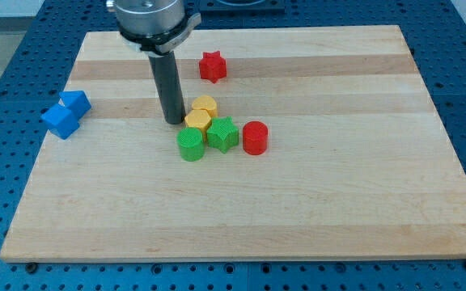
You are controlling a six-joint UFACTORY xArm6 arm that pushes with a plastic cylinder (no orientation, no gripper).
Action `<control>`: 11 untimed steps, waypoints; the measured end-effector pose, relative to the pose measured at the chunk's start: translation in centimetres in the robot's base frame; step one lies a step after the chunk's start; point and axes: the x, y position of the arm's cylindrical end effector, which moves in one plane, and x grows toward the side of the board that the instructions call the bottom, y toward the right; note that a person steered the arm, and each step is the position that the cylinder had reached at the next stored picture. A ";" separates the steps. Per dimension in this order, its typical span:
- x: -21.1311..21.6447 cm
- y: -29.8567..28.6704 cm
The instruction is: Move the green star diagonally to the red circle
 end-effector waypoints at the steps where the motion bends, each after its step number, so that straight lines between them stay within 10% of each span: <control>1: 2.2 -0.3; 3: 6.5 0.9; 6: -1.0 13.2; 11: -1.3 24.6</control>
